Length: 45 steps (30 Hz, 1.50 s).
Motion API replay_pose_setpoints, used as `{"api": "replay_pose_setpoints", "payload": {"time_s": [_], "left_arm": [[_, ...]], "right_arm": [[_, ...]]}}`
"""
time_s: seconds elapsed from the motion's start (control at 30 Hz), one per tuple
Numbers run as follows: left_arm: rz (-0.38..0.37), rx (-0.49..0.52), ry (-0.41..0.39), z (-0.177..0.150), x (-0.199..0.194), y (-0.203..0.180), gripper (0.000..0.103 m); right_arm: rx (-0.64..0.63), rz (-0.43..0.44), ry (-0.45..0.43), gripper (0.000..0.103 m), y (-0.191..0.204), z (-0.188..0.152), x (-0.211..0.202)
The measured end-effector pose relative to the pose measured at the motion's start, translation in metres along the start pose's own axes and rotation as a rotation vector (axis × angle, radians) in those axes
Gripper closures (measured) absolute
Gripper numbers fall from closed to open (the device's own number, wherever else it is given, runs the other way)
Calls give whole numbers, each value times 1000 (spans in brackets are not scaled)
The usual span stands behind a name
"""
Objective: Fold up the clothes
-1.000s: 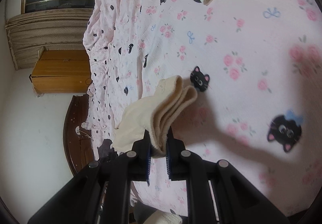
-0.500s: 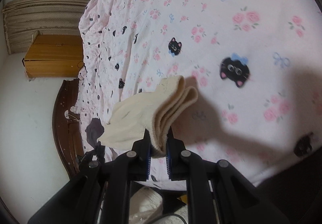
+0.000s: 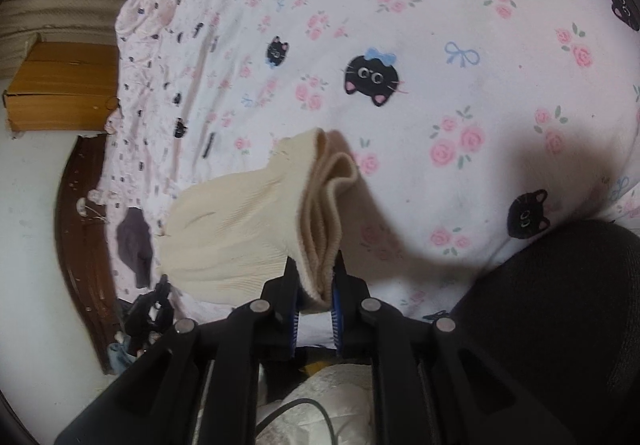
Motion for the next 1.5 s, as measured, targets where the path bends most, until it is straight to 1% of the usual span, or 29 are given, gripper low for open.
{"api": "replay_pose_setpoints", "payload": {"time_s": [0.17, 0.23, 0.3, 0.37, 0.43, 0.53, 0.57, 0.67, 0.83, 0.9, 1.07, 1.17, 1.3, 1.33, 1.37, 1.5], "left_arm": [[20, 22, 2, -1, 3, 1, 97], [30, 31, 4, 0, 0, 1, 96], [42, 42, 0, 2, -3, 1, 95], [52, 51, -14, 6, -9, 1, 92], [73, 60, -48, 12, -18, 2, 86], [106, 77, -100, 22, -32, 4, 78], [115, 85, -111, 25, -36, 3, 77], [123, 122, -120, 28, -40, -2, 76], [123, 211, -96, 18, -31, -24, 76], [109, 236, -77, 14, -24, -35, 76], [49, 237, -55, 5, -12, -56, 76], [30, 239, -47, 1, -8, -65, 76], [26, 243, -28, -4, -3, -69, 76], [25, 240, -22, -4, -2, -69, 76], [23, 238, -17, -5, 0, -69, 76], [20, 241, -12, -8, 1, -71, 76]], "right_arm": [[-29, -85, -2, 74, -6, 3, 1], [-54, -131, -7, 64, -6, 3, 1], [-89, -185, -12, 60, -4, 3, -1], [-127, -238, -23, 57, -2, 4, -5], [-162, -286, -33, 49, 0, 6, -11], [-199, -315, -37, 47, 1, 9, -24], [-213, -323, -39, 47, 2, 10, -27], [-269, -330, -60, 47, 13, 13, -38], [-367, -338, -93, 47, 33, 19, -55], [-431, -301, -78, 47, 49, 24, -51], [-329, -161, -17, 47, 39, 46, -27], [-263, -75, 20, 47, 34, 58, -13], [-122, 64, 91, 46, 15, 56, 7], [-86, 83, 102, 46, 10, 55, 12], [-46, 103, 107, 47, 6, 53, 16], [32, 175, 97, 47, -5, 52, 7]]}}
Point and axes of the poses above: each gripper's, at about its wrist camera, not at the fingertips, and x roughly the way its jaws point, y to its left, z to its top, the point moved 4 cm from there along x, roughly the way its jaws point, and after that the axes turned 3 degrees about z, right-handed, at the moved point
